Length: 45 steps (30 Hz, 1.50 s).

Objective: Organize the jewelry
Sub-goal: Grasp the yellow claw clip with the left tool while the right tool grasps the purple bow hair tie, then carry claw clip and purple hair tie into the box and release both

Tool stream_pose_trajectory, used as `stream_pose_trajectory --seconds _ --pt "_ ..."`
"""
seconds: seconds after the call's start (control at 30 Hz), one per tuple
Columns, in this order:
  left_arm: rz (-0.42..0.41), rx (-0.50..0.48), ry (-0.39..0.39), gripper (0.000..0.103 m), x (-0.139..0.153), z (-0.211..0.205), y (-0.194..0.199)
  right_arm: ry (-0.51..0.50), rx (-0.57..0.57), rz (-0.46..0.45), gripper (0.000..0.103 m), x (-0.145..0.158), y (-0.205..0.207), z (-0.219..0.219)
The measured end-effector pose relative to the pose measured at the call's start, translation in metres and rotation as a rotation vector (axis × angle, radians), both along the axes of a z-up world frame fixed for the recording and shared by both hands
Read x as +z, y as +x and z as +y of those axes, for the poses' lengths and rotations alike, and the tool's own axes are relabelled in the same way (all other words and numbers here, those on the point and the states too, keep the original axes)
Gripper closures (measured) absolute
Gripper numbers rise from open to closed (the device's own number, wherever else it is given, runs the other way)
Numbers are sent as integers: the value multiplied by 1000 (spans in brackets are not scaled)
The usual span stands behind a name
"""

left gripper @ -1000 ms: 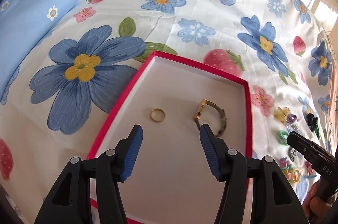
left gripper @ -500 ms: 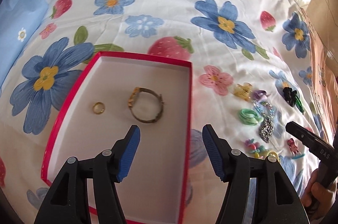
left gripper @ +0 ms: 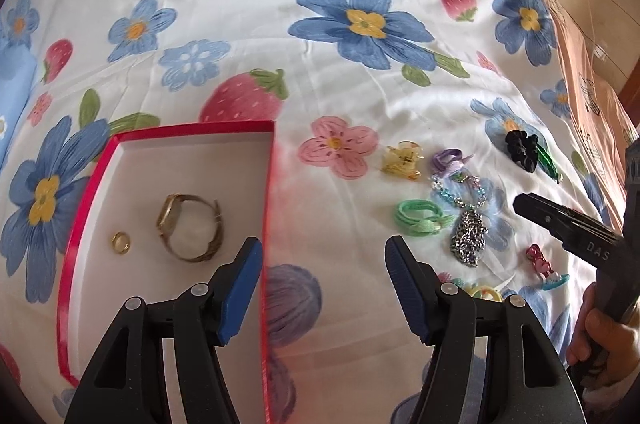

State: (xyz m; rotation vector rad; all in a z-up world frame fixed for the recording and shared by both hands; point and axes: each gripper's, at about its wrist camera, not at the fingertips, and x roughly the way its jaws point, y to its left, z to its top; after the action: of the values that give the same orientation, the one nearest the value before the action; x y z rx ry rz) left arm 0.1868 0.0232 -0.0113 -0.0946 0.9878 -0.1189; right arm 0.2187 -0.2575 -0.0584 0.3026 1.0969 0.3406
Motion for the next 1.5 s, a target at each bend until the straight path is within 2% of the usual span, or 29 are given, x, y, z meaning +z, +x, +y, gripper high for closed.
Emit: stream_pose_trajectory --seconds 0.3,0.5,0.77,0.8,0.83,0.87,0.93,1.03,1.1,1.23,1.27,1.3,1.5 --pt "29 -56 8 40 -20 -31 46 -31 25 46 60 -26 27 2" --pt "33 -75 14 40 -34 -47 82 -5 33 52 60 -33 44 6" --pt "50 -114 -23 40 -54 -59 114 40 34 56 61 -38 73 13" --pt "48 -123 -29 40 -56 -61 116 41 36 64 63 -41 76 14" --pt "47 -134 -34 40 -58 -63 118 49 42 78 75 -46 80 14" --pt "50 -141 -34 40 -60 -64 120 55 48 91 83 -51 82 16" --pt "57 -150 -28 40 -66 -68 124 56 49 96 90 -55 83 16" --pt "67 -150 -23 43 -73 -73 132 49 36 72 99 -51 80 13" --pt "81 -150 -36 67 -78 -74 138 55 23 59 100 -48 79 8" --pt "73 -143 -45 68 -80 -74 140 64 1 45 100 -41 76 -2" --pt "65 -142 -42 72 -78 -75 139 67 -2 44 100 -39 76 -3" --pt "56 -143 -42 81 -76 -74 138 68 -4 43 100 -38 75 -4" --pt "28 -136 -48 81 -59 -62 116 77 3 33 100 -30 68 0"
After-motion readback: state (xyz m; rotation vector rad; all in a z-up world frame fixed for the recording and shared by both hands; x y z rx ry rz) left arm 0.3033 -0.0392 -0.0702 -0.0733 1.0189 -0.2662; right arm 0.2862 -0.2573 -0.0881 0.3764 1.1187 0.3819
